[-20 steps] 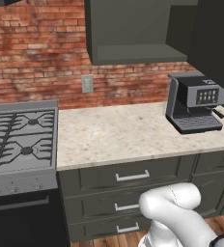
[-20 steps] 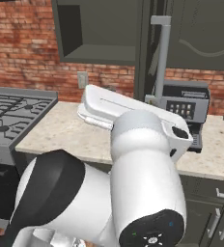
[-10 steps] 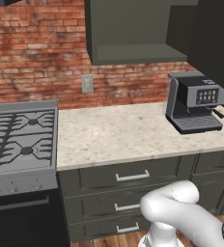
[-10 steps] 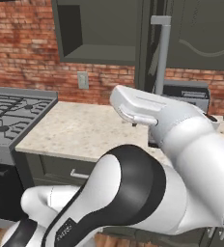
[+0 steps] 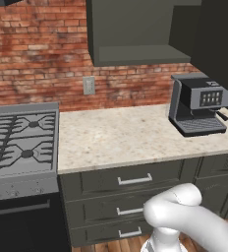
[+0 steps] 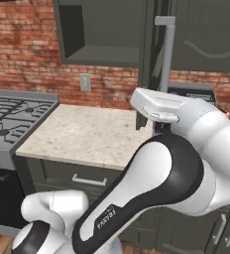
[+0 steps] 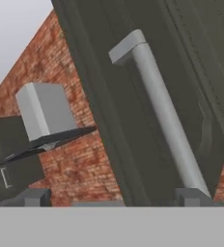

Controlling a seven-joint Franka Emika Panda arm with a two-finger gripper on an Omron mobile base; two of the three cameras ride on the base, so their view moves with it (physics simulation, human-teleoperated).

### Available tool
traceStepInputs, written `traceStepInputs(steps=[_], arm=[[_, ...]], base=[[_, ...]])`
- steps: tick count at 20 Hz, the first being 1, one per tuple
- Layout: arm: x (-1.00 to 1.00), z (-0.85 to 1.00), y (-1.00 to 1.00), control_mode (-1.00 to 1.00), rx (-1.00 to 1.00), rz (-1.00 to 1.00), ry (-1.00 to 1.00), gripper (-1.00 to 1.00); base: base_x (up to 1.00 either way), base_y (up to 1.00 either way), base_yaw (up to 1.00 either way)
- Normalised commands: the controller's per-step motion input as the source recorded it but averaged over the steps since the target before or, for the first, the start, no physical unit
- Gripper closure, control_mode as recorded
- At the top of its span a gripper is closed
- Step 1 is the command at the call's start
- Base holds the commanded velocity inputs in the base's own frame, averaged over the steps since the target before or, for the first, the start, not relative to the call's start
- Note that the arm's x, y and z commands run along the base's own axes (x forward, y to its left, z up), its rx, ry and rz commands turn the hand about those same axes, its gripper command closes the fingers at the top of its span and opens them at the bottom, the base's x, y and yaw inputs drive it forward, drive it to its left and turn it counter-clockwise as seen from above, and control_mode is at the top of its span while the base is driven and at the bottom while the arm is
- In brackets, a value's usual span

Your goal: Open the cabinet. Pick the soap dispenser and place it next to the sink. Then close the cabinet.

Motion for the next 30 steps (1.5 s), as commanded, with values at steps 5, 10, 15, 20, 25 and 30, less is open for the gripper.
traceStepInputs(steps=[5, 10, 15, 20, 25, 30], arm=[[0.64, -0.11, -0.08, -1.0, 0.0, 0.09, 0.0, -1.0], [0.31, 0.0, -0.45, -1.0, 0.0, 0.22, 0.0, -1.0], [0.32, -0.03, -0.25, -1.0, 0.0, 0.18, 0.0, -1.0], [0.15, 0.0, -0.11, -1.0, 0.0, 0.19, 0.0, -1.0], [0.01, 0.0, 0.09, -1.0, 0.0, 0.05, -0.07, -1.0], [0.0, 0.0, 0.67, -1.0, -0.01, 0.0, -0.17, -1.0]], base=[[0.0, 0.0, 0.0], [0.0, 0.0, 0.0], [0.0, 0.0, 0.0], [0.0, 0.0, 0.0], [0.0, 0.0, 0.0], [0.0, 0.0, 0.0]])
